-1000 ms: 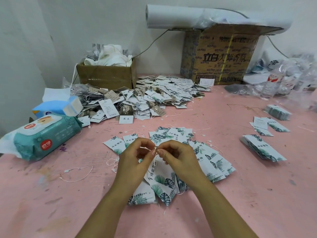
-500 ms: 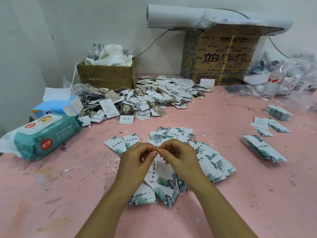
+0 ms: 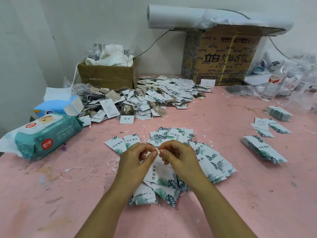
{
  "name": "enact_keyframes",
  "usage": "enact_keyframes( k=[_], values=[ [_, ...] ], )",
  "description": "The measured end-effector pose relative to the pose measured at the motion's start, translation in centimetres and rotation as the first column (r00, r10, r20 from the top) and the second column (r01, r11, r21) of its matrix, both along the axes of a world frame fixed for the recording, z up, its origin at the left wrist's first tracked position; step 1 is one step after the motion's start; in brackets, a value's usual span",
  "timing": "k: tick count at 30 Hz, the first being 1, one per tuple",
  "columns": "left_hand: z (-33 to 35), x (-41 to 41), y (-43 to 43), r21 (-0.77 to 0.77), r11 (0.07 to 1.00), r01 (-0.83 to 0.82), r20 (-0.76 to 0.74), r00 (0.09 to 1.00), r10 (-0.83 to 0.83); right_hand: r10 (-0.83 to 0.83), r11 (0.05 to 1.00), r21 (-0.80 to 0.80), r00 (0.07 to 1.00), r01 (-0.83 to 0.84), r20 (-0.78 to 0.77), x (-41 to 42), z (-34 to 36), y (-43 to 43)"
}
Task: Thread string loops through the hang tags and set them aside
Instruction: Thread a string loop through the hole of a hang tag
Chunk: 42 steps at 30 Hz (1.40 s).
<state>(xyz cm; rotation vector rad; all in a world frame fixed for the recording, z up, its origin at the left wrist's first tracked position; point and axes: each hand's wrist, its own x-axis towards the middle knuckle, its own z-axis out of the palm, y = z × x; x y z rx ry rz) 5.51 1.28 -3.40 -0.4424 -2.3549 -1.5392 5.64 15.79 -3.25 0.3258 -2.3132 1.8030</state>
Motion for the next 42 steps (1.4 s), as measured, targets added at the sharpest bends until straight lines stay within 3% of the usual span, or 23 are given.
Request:
enact_keyframes(
  k=[7,19,24,35,42],
  values=[
    [0.1,0.1,0.1,0.089,0.996,-0.008,0.033,0.999,0.005,0.007,0.995,-0.097,1.0,-0.005,0.015,0.0,0.2,0.1],
    [-0.2,0.0,0.1,0.073,0.997,0.007,-0.024,1.0,-0.005,0.042,0.993,-0.115,0.999,-0.04,0.016,0.2,0.4,0.1],
    [-0.1,0.0,-0.1,0.07,0.997,0.032,-0.008,0.999,-0.031,0.067,0.98,-0.193,0.997,-0.057,0.046,0.2,0.5,0.1],
    [0.1,-0.4,-1.0,0.227,0.959,0.171,0.107,0.974,-0.199,0.212,0.937,-0.31,0.967,-0.159,0.143,0.2,0.6,0.7],
    [-0.1,-0.7,-1.1,0.169,0.974,0.153,0.126,0.977,-0.175,0.222,0.937,-0.31,0.96,-0.161,0.172,0.4,0.9,0.5]
  ],
)
